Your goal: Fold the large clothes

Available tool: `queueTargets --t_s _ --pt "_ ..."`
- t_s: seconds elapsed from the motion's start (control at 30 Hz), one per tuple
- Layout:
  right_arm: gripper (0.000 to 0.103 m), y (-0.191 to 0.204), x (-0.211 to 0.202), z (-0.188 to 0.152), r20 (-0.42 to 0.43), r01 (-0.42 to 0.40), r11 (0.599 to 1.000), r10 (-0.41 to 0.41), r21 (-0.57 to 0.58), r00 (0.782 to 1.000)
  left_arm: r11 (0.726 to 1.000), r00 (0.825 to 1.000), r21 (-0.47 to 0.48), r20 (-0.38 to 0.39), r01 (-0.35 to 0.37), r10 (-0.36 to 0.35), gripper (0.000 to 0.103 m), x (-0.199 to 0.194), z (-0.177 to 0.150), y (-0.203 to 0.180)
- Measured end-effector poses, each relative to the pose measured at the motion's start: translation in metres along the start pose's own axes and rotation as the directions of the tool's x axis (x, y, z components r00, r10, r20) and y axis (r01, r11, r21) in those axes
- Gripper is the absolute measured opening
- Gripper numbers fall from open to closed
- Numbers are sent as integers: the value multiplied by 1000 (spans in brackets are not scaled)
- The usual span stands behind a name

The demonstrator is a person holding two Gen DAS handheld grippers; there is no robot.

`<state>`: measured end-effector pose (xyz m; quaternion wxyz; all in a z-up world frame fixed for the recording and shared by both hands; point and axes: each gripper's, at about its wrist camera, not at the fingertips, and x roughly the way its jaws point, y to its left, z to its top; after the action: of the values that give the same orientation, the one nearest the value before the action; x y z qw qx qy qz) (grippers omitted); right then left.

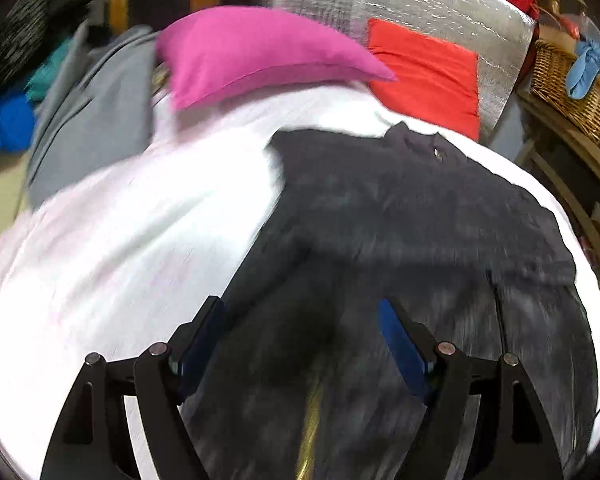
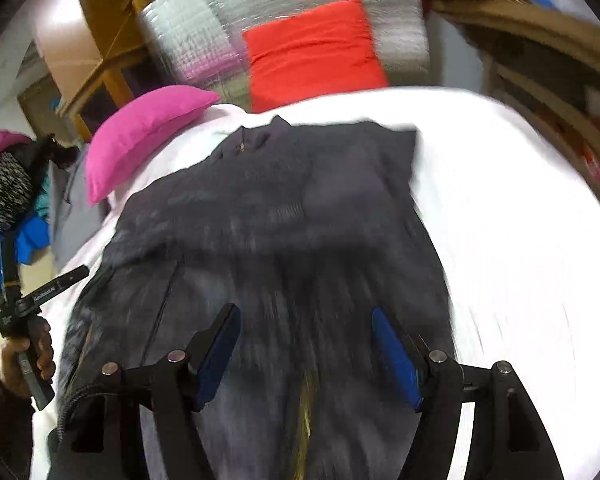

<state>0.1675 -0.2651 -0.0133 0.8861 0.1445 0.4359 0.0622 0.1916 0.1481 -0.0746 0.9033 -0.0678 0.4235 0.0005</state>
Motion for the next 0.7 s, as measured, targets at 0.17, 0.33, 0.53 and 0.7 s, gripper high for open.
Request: queueTargets --t_s 0.17,0.33,0.53,0.7 --pt "72 -32 -41 -76 -42 -33 994 38 108 998 998 997 -59 -72 -12 8 80 -38 -74 41" --pt "72 -42 -54 -117 -60 -77 978 90 196 994 994 991 -112 -135 -2 -13 80 -57 -124 55" --pt "72 -33 -62 -130 -43 -89 976 100 199 994 994 990 -102 -142 -28 13 80 -67 -139 51" --pt "72 -36 -62 -140 -62 -79 974 94 210 994 997 991 -64 -131 -42 34 80 -74 -144 43"
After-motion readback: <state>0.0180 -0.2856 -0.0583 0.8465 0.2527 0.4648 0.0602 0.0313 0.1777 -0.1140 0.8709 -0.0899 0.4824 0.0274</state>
